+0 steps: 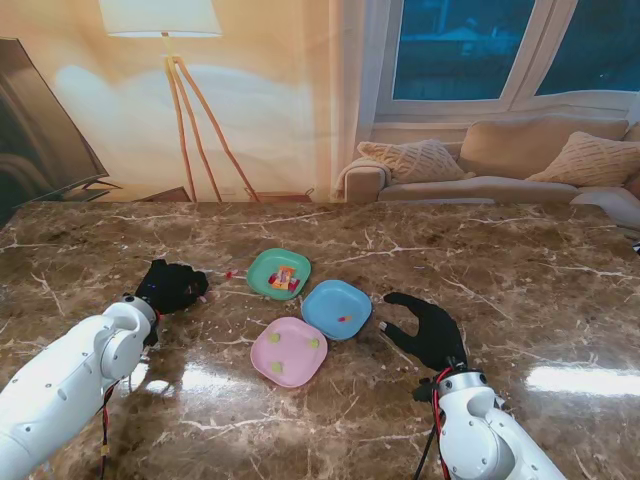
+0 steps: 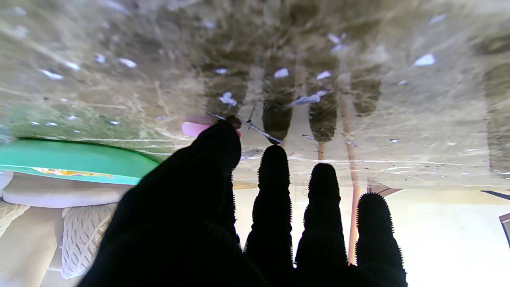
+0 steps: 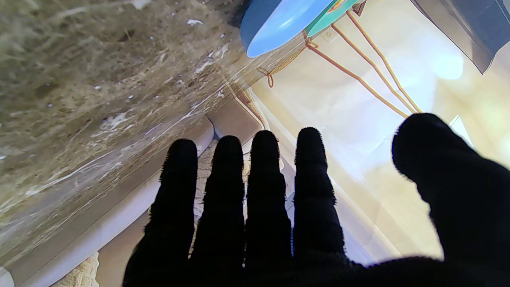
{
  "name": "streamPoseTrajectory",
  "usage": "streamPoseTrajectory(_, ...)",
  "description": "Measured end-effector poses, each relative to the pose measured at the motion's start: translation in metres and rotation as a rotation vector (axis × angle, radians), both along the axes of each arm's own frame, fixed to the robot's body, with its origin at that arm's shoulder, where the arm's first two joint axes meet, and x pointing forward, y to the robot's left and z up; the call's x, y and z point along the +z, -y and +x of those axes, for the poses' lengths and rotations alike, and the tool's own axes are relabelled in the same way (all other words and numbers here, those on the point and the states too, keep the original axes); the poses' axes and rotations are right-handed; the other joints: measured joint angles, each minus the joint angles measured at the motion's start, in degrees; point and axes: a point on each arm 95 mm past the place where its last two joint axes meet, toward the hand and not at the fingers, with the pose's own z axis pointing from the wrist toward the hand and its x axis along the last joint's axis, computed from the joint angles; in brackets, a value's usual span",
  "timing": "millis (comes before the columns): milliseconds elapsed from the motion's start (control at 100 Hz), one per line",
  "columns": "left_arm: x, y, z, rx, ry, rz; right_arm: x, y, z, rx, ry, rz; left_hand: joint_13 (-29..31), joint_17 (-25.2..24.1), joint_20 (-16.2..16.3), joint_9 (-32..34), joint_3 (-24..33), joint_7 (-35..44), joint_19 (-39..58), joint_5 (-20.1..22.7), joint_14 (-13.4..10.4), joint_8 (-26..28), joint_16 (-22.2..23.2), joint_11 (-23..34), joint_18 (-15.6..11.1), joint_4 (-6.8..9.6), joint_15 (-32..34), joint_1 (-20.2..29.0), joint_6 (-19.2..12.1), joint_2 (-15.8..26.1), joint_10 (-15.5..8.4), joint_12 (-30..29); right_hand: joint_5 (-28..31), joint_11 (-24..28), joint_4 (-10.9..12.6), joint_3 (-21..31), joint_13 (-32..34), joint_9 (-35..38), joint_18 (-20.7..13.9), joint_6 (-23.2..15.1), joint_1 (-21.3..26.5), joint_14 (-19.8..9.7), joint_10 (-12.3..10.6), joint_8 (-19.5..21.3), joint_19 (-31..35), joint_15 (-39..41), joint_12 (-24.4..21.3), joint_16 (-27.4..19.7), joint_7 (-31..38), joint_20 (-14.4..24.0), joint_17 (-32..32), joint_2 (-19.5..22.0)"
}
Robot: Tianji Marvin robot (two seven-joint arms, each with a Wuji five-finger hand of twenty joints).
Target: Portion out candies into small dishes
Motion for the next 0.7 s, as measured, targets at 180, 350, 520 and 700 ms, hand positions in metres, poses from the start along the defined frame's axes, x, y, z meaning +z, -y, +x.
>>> streamPoseTrajectory(180, 0.002, 0.001, -0.005, 0.001, 0.01, 0.001, 0.0, 0.0, 0.0, 0.0, 0.001, 0.001, 0.0, 0.0, 0.0, 1.6, -1.3, 0.6, 0.0, 0.3, 0.0, 0.0, 0.0, 0.5, 0.0, -0.15, 0.0, 0.0, 0.5, 0.0, 0.2, 0.5, 0.0, 0.0, 0.0, 0.0, 0.0, 0.0, 0.0, 0.0, 0.0, 0.0, 0.0, 0.0, 0.0, 0.0, 0.0, 0.0, 0.0, 0.0, 0.0, 0.0)
streamPoseTrajectory(350, 0.005, 0.004, -0.007, -0.004, 0.02, 0.003, 0.0, 0.0, 0.0, 0.0, 0.001, 0.001, 0.0, 0.0, 0.0, 1.6, -1.3, 0.7, 0.0, 0.6, 0.0, 0.0, 0.0, 0.5, 0.0, -0.18, 0.0, 0.0, 0.6, 0.0, 0.2, 0.5, 0.0, 0.0, 0.0, 0.0, 0.0, 0.0, 0.0, 0.0, 0.0, 0.0, 0.0, 0.0, 0.0, 0.0, 0.0, 0.0, 0.0, 0.0, 0.0, 0.0)
streamPoseTrajectory(520, 0.008, 0.005, -0.006, -0.006, 0.027, 0.002, 0.0, 0.0, 0.0, 0.0, 0.001, 0.003, 0.0, 0.0, 0.0, 1.6, -1.3, 0.7, 0.0, 0.6, 0.0, 0.0, 0.0, 0.5, 0.0, -0.18, 0.0, 0.0, 0.7, 0.0, 0.2, 0.5, 0.0, 0.0, 0.0, 0.0, 0.0, 0.0, 0.0, 0.0, 0.0, 0.0, 0.0, 0.0, 0.0, 0.0, 0.0, 0.0, 0.0, 0.0, 0.0, 0.0)
streamPoseTrajectory(700, 0.012, 0.009, -0.007, -0.014, 0.041, -0.002, 0.0, 0.0, 0.0, -0.002, 0.002, 0.004, 0.0, 0.0, 0.0, 1.6, -1.3, 0.7, 0.0, 0.6, 0.0, 0.0, 0.0, 0.5, 0.0, -0.18, 0.0, 0.0, 0.7, 0.0, 0.2, 0.6, 0.0, 0.0, 0.0, 0.0, 0.0, 0.0, 0.0, 0.0, 0.0, 0.0, 0.0, 0.0, 0.0, 0.0, 0.0, 0.0, 0.0, 0.0, 0.0, 0.0)
